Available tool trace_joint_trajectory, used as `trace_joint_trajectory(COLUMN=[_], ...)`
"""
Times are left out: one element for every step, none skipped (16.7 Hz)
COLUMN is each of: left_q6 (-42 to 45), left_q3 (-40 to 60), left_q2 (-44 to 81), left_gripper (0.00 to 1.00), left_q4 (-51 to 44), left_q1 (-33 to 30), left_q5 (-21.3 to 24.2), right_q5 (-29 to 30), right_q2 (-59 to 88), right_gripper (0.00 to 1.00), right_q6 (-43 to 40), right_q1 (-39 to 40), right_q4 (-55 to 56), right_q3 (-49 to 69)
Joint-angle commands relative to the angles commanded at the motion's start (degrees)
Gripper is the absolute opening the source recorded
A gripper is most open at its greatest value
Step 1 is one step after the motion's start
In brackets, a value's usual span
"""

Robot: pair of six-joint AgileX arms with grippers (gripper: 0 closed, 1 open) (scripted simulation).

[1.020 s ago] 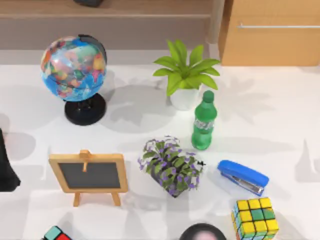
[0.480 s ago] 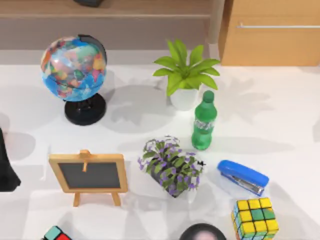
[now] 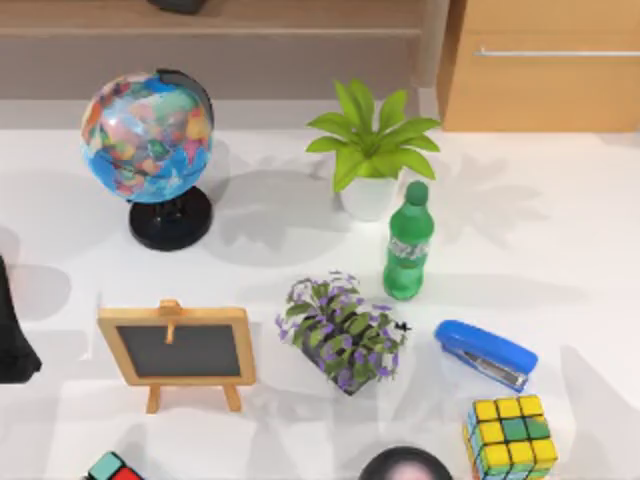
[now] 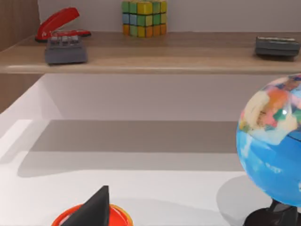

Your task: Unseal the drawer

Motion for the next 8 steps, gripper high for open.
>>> trace_joint_trajectory(left_q6=[0.00,0.00,0.00,0.00,0.00,0.00,0.00,0.00], left_q3=[0.00,0.00,0.00,0.00,0.00,0.00,0.00,0.00], left_q2=[0.00,0.00,0.00,0.00,0.00,0.00,0.00,0.00], left_gripper=[1.00,1.00,1.00,1.00,1.00,1.00,1.00,1.00], left_q4=[0.00,0.00,0.00,0.00,0.00,0.00,0.00,0.00], left_q1=[0.00,0.00,0.00,0.00,0.00,0.00,0.00,0.00], left_q5=[0.00,0.00,0.00,0.00,0.00,0.00,0.00,0.00], right_q5=[0.13,0.19,0.66,1.58,2.91,4.63,6.67,9.01], right_q2=[-0.21,-0.14,0.44,1.59,3.34,5.67,8.56,11.91], right_gripper=[1.00,1.00,1.00,1.00,1.00,1.00,1.00,1.00], right_q6=[-0.02,-0.09,-0.68,-1.86,-3.64,-6.01,-9.00,-12.65], right_q1=[0.21,0.28,0.90,2.11,3.86,6.06,8.59,11.36], right_q4=[-0.11,-0.04,0.55,1.69,3.34,5.42,7.87,10.61], right_q3=[-0.23,-0.18,0.19,0.88,1.83,2.99,4.32,5.78])
